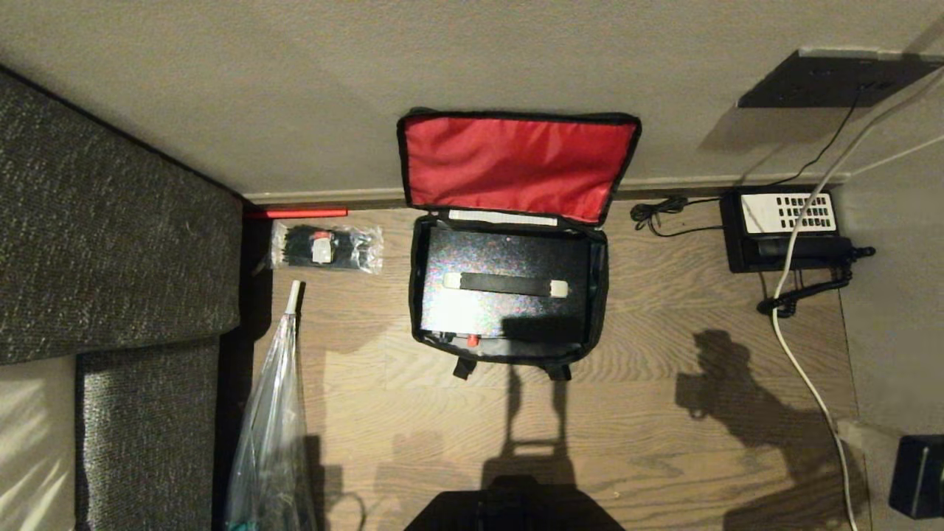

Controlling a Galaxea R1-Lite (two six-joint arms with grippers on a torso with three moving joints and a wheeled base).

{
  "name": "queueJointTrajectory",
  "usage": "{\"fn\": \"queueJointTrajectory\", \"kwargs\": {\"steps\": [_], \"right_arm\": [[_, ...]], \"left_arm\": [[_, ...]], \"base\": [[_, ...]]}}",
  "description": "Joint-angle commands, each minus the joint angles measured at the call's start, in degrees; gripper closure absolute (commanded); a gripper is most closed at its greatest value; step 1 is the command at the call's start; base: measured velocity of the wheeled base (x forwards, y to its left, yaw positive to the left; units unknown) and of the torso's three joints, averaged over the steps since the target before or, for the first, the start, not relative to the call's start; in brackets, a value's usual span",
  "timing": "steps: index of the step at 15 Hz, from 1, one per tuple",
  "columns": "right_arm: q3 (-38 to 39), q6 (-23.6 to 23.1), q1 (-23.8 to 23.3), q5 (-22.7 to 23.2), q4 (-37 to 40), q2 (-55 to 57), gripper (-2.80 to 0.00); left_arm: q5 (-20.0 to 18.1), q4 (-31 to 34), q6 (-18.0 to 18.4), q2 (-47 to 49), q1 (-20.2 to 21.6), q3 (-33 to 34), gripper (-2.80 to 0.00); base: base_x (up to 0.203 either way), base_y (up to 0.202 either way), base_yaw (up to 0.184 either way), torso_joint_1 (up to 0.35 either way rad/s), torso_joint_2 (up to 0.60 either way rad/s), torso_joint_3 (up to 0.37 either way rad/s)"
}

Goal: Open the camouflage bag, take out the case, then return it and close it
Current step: Grip the handle

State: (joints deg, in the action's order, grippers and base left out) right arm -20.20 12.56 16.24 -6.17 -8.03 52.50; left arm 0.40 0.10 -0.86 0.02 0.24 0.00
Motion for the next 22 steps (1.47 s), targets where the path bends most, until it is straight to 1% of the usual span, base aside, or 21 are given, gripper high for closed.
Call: {"fn": "queueJointTrajectory", "kwargs": {"steps": [1, 3, 5, 6, 8, 9, 10, 13, 17, 19, 22], "right_arm": [[0.83, -5.55, -2.47, 0.97, 4.56, -13.3, 0.0], [4.6, -12.1, -8.66, 4.94, 7.43, -22.71, 0.0], [9.37, -15.73, -11.48, 6.9, 8.73, -31.89, 0.0], [12.1, -16.81, -12.38, 6.84, 8.96, -35.66, 0.0], [17.91, -17.38, -13.67, 5.61, 7.79, -38.97, 0.0], [19.6, -17.82, -14.29, 6.48, 6.88, -40.95, 0.0], [19.97, -18.78, -14.85, 7.19, 6.7, -43.35, 0.0], [20.1, -19.65, -15.23, 7.54, 7.87, -50.8, 0.0], [20.2, -18.71, -15.19, 7.31, 8.12, -52.86, 0.0], [20.19, -16.97, -15.28, 7.3, 8.21, -52.77, 0.0], [20.2, -16.6, -15.28, 7.31, 8.38, -52.77, 0.0]], "left_arm": [[0.04, -0.01, -0.02, -0.11, 0.02, 0.18, 0.0], [0.04, -0.01, -0.06, -0.11, 0.02, 0.18, 0.0], [0.04, -0.01, -0.02, -0.11, 0.02, 0.18, 0.0], [0.04, -0.01, -0.02, -0.11, 0.02, 0.18, 0.0], [0.04, -0.01, -0.02, -0.11, 0.02, 0.18, 0.0], [0.04, -0.01, -0.02, -0.11, 0.02, 0.18, 0.0], [0.04, -0.01, -0.02, -0.11, 0.02, 0.18, 0.0], [0.04, -0.01, -0.02, -0.11, 0.02, 0.18, 0.0], [0.04, -0.01, -0.02, -0.03, 0.02, 0.18, 0.0], [0.04, -0.01, -0.02, -0.1, 0.02, 0.18, 0.0], [0.04, -0.01, -0.02, -0.11, 0.02, 0.18, 0.0]], "base": [[0.0, 0.0, 0.0, 0.0, 0.0, 0.0], [0.0, 0.0, 0.0, 0.0, 0.0, 0.0], [0.0, 0.0, 0.0, 0.0, 0.0, 0.0], [0.0, 0.0, 0.0, 0.0, 0.0, 0.0], [0.0, 0.0, 0.0, 0.0, 0.0, 0.0], [0.0, 0.0, 0.0, 0.0, 0.0, 0.0], [0.0, 0.0, 0.0, 0.0, 0.0, 0.0], [0.0, 0.0, 0.0, 0.0, 0.0, 0.0], [0.0, 0.0, 0.0, 0.0, 0.0, 0.0], [0.0, 0.0, 0.0, 0.0, 0.0, 0.0], [0.0, 0.0, 0.0, 0.0, 0.0, 0.0]]}}
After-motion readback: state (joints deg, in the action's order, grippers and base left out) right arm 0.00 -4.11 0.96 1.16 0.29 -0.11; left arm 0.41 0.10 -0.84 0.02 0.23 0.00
